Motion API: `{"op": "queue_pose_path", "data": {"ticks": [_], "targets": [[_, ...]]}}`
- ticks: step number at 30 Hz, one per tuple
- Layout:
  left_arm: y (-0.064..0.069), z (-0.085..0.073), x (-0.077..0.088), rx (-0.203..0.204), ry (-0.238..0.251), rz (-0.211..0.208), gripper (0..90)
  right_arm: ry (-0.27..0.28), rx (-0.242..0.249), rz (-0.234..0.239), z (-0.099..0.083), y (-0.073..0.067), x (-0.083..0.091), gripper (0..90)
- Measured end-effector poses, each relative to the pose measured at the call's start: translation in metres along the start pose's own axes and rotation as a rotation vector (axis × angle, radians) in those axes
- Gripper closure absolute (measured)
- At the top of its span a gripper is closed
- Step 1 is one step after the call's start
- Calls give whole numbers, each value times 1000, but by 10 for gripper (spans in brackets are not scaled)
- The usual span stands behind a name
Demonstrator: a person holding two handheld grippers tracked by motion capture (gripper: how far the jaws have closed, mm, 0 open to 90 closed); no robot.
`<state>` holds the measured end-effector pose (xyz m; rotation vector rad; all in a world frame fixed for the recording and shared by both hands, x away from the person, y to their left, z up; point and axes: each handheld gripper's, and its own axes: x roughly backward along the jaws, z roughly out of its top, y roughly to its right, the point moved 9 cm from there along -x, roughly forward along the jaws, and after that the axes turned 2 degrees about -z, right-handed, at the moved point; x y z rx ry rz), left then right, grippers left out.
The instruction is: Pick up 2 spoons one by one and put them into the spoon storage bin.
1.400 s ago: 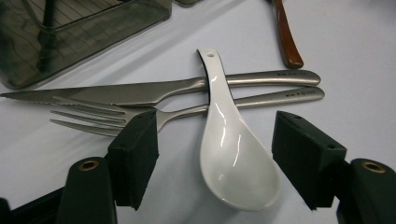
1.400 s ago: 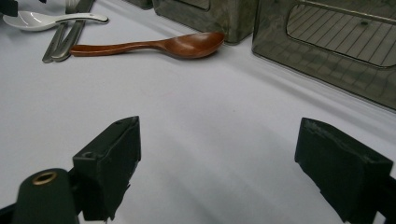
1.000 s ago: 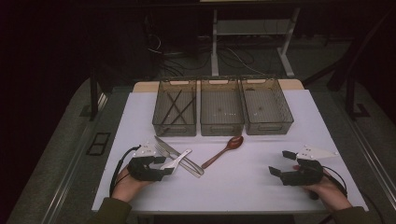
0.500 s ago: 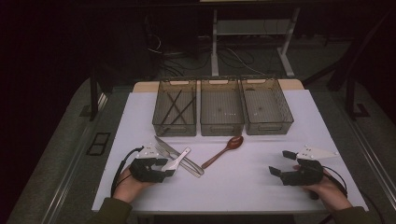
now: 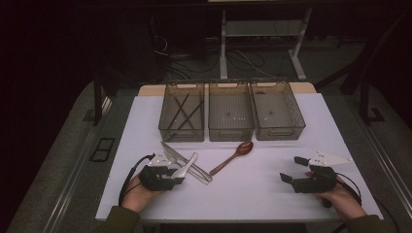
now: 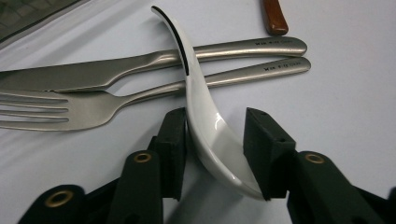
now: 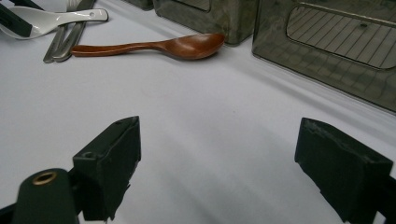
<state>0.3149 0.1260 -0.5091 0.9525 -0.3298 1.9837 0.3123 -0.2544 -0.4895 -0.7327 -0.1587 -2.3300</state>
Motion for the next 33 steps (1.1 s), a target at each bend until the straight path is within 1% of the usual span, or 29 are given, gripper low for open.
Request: {"op": "queue_pose_path", "data": {"ticks": [5,7,8,9,10,16,17,18,22,33], "targets": [[2,2,-1,10,-11,12,663,0,-2,1,0,0,0,139],[1,2,0,6,-16,19,683,1,-2,1,0,0,0,139],[1,3,0,-3,-15,22,694,1,-2,2,0,0,0,139],[2,3,0,8,-15,26,703,1,-1,2,0,0,0,139],[2,4,0,9,-14,29,712,2,0,2,0,0,0,139],[3,6,0,5,-10,40,760,-1,0,2,0,0,0,139],[2,7,0,-8,-9,41,767,-1,2,2,0,0,0,139],[3,7,0,-1,-10,43,772,-1,2,2,0,0,0,139],[4,8,0,-4,-7,48,781,-1,3,3,0,-1,0,139],[5,9,2,-20,-8,58,790,0,4,3,0,-1,0,139]]}}
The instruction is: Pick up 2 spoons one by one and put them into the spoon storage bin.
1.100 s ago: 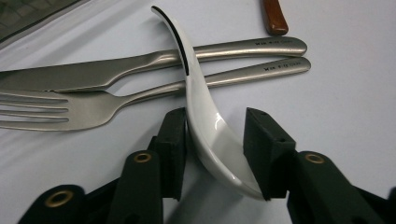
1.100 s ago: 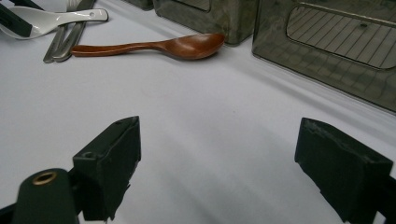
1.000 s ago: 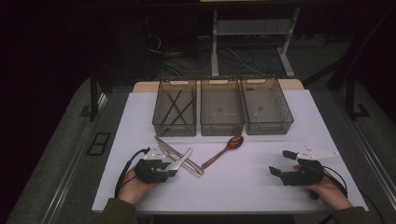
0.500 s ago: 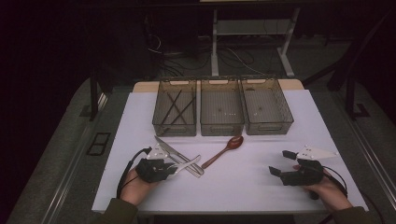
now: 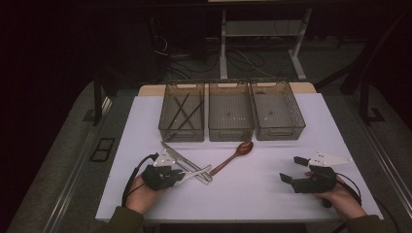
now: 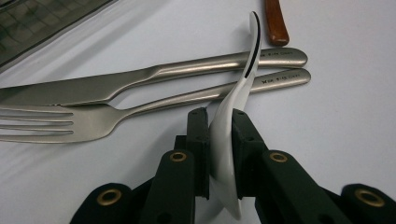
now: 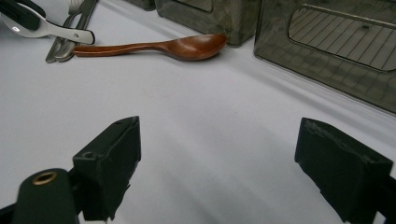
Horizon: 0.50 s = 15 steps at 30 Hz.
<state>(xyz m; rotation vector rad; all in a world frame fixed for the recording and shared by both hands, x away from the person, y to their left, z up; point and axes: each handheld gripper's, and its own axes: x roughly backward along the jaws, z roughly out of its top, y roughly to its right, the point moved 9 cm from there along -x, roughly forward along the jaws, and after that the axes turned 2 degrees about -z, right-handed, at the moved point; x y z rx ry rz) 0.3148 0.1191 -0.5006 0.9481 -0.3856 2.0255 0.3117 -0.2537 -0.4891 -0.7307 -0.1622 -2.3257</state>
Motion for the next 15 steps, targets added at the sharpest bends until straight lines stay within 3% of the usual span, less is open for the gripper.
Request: {"op": "queue_pose_path", "data": {"ticks": [15], "targets": [[-1,15,10,-22,66,5,791,0,3,2,0,-1,-1,139]]}}
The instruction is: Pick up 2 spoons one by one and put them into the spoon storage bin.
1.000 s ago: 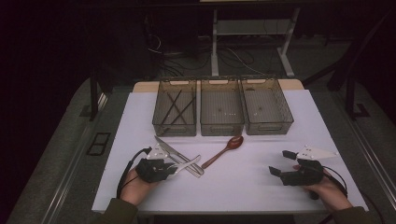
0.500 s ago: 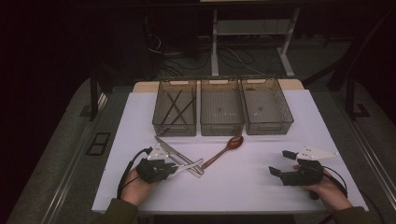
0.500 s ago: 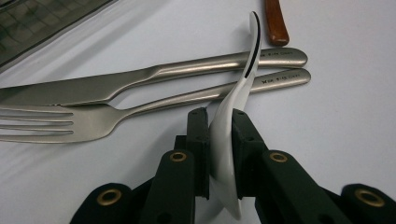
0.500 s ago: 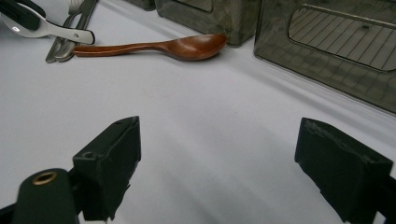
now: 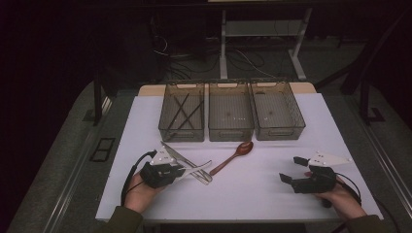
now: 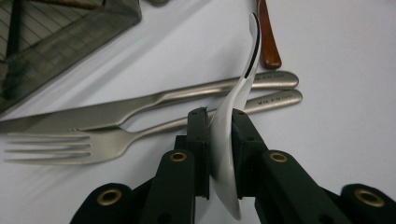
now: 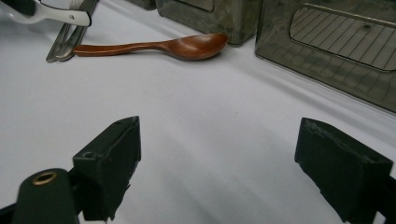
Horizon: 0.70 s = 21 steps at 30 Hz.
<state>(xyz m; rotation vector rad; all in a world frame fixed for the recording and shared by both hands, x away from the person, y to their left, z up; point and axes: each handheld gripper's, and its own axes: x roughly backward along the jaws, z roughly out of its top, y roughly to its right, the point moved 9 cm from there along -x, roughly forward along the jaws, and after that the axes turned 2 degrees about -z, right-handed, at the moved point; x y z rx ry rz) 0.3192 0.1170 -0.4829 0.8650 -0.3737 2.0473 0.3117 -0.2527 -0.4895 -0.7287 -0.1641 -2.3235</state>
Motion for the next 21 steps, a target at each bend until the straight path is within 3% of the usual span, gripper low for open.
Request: {"op": "queue_pose_path", "data": {"ticks": [10,21], "targets": [[-1,14,1,-17,37,-22,790,-37,10,4,-1,-4,-4,138],[1,37,1,-27,88,-70,790,-30,5,7,-2,-7,-9,115]]}}
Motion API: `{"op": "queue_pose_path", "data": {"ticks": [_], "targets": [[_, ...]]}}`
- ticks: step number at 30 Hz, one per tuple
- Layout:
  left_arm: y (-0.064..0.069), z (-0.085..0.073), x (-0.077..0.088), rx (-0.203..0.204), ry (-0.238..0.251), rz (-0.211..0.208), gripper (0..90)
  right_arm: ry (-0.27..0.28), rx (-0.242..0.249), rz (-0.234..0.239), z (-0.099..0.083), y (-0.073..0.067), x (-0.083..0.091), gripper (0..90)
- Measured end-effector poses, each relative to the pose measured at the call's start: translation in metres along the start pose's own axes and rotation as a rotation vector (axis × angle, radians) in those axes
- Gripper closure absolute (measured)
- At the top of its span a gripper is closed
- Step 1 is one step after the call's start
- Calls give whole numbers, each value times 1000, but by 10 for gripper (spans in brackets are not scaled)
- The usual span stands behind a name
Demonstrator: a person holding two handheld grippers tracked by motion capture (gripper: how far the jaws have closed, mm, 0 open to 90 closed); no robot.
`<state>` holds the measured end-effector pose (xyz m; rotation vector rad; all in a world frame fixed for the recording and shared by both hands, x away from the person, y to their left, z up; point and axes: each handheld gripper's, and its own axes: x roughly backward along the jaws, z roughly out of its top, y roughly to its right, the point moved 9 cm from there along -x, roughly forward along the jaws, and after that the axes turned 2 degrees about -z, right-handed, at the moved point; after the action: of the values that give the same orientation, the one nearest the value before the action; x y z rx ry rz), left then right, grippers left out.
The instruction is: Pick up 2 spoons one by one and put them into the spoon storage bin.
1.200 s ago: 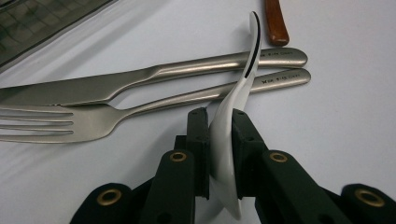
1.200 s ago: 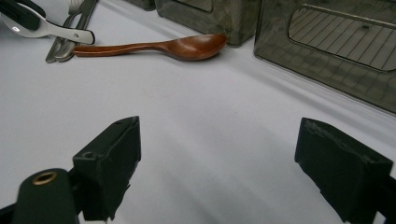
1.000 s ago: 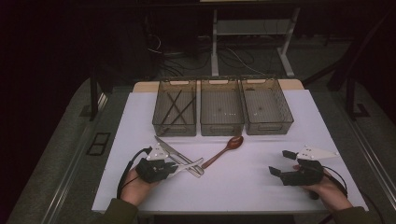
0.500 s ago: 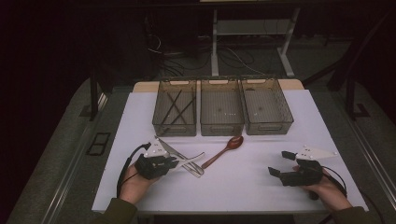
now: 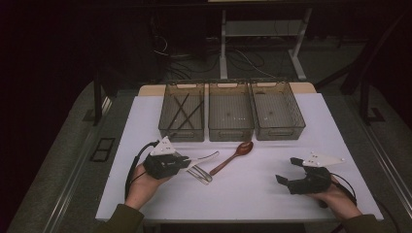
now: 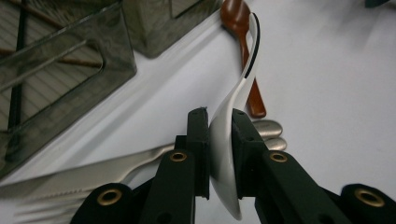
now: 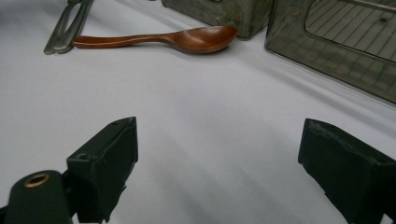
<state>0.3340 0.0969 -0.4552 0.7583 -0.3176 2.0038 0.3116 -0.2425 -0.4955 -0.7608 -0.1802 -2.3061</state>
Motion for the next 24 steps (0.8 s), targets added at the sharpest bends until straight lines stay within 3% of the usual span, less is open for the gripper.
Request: {"op": "queue_pose_path", "data": {"ticks": [10,24], "targets": [[1,24,-4,-38,28,-21,790,-8,12,23,-3,-6,-5,116],[-5,59,-26,-79,43,-32,791,-9,2,31,-3,-8,-6,117]]}}
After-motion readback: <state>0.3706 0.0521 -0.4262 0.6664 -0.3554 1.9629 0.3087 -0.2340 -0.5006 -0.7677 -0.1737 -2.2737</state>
